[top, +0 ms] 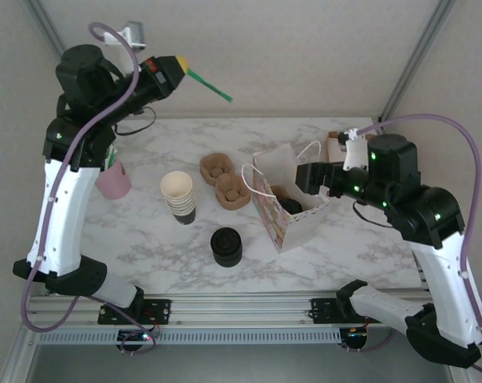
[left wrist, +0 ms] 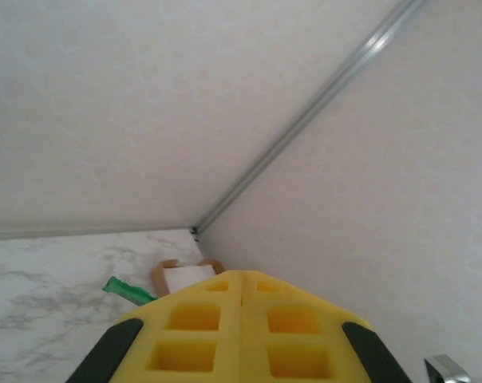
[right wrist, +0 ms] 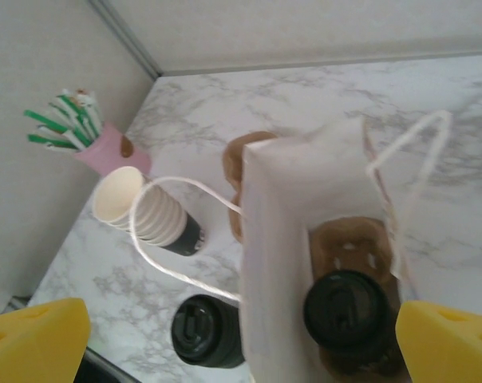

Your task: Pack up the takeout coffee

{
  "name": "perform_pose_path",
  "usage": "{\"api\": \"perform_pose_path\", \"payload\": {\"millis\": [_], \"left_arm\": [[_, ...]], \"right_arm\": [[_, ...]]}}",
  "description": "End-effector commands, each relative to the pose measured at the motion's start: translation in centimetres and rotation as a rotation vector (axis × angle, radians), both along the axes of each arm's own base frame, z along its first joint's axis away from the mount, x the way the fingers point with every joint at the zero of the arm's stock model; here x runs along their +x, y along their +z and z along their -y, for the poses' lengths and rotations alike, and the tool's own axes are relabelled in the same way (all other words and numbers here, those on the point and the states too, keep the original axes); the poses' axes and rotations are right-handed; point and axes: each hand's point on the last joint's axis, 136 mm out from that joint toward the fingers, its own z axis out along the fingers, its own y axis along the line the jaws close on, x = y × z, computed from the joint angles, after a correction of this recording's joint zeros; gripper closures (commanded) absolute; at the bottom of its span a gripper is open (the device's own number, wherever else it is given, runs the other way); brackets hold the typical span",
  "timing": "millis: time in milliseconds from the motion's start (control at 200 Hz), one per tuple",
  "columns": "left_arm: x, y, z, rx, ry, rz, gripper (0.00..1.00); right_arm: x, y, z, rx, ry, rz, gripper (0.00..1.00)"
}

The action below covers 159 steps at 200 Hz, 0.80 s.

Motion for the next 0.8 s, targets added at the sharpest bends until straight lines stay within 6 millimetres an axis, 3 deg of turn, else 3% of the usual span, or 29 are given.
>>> {"api": "perform_pose_path", "payload": {"millis": [0, 160, 446, 596, 791], "left_arm": [[-0.8, 1.8, 2.1, -0.039, -0.021, 0.046, 1.00], [-1.3, 0.8, 6.1, -0.021, -0.077, 0.027, 1.00], [-1.8, -3.1, 11.2, 0.067, -0.148, -0.047, 1.00], [-3.0, -5.1, 12.0, 0.142, -0.161, -0.079, 1.00], [-4.9, -6.3, 11.6, 0.174, -0.170, -0.095, 1.00]], "right_arm": [[-0.5, -1.3, 2.9, -0.068, -0.115, -0.001, 0.01], [-1.3, -2.0, 5.2, -0.105, -0.197, 0.006, 0.01], [-1.8, -3.1, 6.3, -0.131, -0.239, -0.003, 0.01], [-1.9, -3.9, 6.6, -0.132, -0.255, -0.015, 0.01], [-2.1, -5.0, 6.9, -0.128, -0.274, -0.031, 0.01]]}}
